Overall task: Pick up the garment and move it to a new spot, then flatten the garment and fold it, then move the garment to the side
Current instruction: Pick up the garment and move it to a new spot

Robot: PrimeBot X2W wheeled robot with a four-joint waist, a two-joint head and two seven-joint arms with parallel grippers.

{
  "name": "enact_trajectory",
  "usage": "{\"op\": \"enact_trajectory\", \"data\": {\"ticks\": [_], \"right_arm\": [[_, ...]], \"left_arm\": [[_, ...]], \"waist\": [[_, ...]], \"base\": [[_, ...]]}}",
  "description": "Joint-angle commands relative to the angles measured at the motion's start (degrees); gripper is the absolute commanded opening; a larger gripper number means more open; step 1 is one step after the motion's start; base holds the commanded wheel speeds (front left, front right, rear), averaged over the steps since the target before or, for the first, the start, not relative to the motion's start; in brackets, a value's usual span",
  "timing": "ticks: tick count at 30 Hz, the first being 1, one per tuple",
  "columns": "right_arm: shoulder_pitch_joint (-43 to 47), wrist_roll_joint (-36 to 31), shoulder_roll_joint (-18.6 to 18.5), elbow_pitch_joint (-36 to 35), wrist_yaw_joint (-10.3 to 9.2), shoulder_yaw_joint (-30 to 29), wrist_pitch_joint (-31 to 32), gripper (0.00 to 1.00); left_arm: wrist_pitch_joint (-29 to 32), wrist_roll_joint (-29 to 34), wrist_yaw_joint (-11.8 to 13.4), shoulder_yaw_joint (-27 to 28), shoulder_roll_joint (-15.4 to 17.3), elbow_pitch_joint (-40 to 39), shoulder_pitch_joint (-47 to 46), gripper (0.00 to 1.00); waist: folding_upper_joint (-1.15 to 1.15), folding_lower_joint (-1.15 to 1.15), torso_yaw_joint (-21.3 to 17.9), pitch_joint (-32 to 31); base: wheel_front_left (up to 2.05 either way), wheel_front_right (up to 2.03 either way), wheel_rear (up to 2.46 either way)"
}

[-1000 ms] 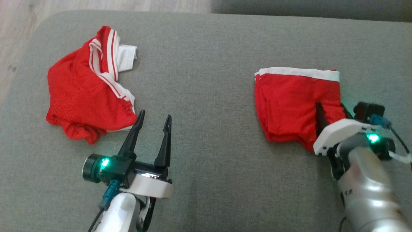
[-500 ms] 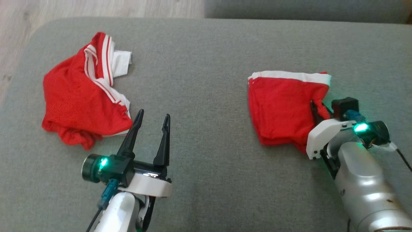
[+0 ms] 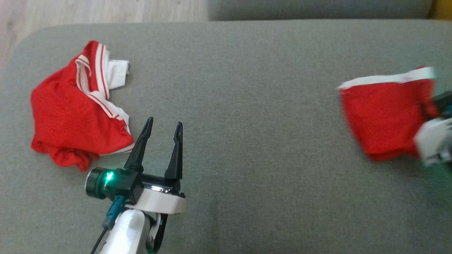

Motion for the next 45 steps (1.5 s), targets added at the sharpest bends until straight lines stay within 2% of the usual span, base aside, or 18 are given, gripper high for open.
{"op": "enact_trajectory", "data": {"ticks": [1, 5, 9, 14, 18, 19, 20, 24, 28, 33, 37, 42, 45], "right_arm": [[-2.90, 1.71, -4.52, -0.52, 0.37, 1.90, 0.72, 0.00], [-5.06, 5.23, -10.00, -0.02, 0.37, 2.79, 2.31, 0.00], [-7.36, 7.82, -13.82, -0.03, 0.37, 2.46, 2.75, 0.00], [-8.50, 9.42, -15.16, -0.18, 0.37, 2.14, 2.91, 0.00], [-8.54, 10.75, -14.83, -0.14, 0.37, 1.57, 2.93, 0.00], [-8.69, 11.00, -14.85, -0.21, 0.37, 1.18, 2.59, 0.29], [-8.81, 11.03, -14.80, -0.23, 0.37, 0.84, 2.36, 1.00], [-8.84, 11.00, -13.63, -0.22, 0.37, -0.49, 1.76, 1.00], [-7.85, 12.11, -10.31, -0.96, 0.37, -1.97, 0.07, 1.00], [-6.32, 16.08, -2.69, -4.32, 0.37, -5.06, -1.37, 1.00], [-3.97, 19.06, 3.54, -11.70, 0.37, -6.53, -1.88, 1.00], [1.01, 25.54, 11.98, -24.57, 0.37, -10.69, -1.94, 1.00], [7.71, 25.64, 16.76, -34.60, 0.37, -11.05, -1.95, 1.00]], "left_arm": [[-0.36, 0.23, 0.26, 1.97, 0.21, -2.15, -2.14, 1.00], [-0.36, 0.62, 0.08, 2.43, 0.21, -2.17, -3.23, 1.00], [-0.36, 0.90, -0.12, 3.43, 0.21, -2.33, -4.52, 1.00], [-0.36, 1.19, -0.61, 3.91, 0.21, -2.20, -5.78, 1.00], [-0.36, 1.20, -0.82, 4.15, 0.21, -1.94, -6.53, 1.00], [-0.36, 1.17, -0.79, 4.14, 0.21, -1.86, -6.54, 1.00], [-0.36, 1.15, -0.75, 4.12, 0.21, -1.77, -6.46, 1.00], [-0.36, 1.08, -0.54, 4.20, 0.21, -1.28, -5.52, 1.00], [-0.36, 1.05, -0.11, 5.00, 0.21, -1.20, -3.60, 1.00], [-0.36, 1.14, 0.23, 6.32, 0.21, -1.18, -0.73, 1.00], [-0.36, 0.85, 0.76, 7.70, 0.21, -1.58, 2.34, 1.00], [-0.36, 1.07, 0.76, 9.38, 0.21, -2.17, 5.41, 1.00], [-0.36, 1.19, 0.51, 9.58, 0.21, -2.57, 6.42, 1.00]], "waist": [[0.00, 0.01, -0.31, 1.92], [0.00, 0.01, -0.46, 4.58], [0.00, 0.01, -0.73, 7.00], [0.00, 0.01, -0.76, 8.60], [0.00, 0.01, -0.89, 9.00], [0.00, 0.01, -0.98, 8.93], [0.00, 0.01, -1.10, 8.72], [0.00, 0.01, -1.58, 6.69], [0.00, 0.01, -2.32, 2.57], [0.00, 0.01, -3.39, -3.41], [0.00, 0.01, -4.42, -7.40], [0.00, 0.01, -5.63, -10.47], [0.00, 0.01, -5.61, -11.55]], "base": [[0.00, 0.00, 0.00], [0.00, 0.00, 0.00], [0.00, 0.00, 0.00], [0.00, 0.00, 0.00], [0.00, 0.00, 0.00], [0.00, 0.00, 0.00], [0.00, 0.00, 0.00], [0.00, 0.00, 0.00], [0.00, 0.00, 0.00], [0.00, 0.00, 0.00], [0.00, 0.00, 0.00], [0.00, 0.00, 0.00], [0.00, 0.00, 0.00]]}}
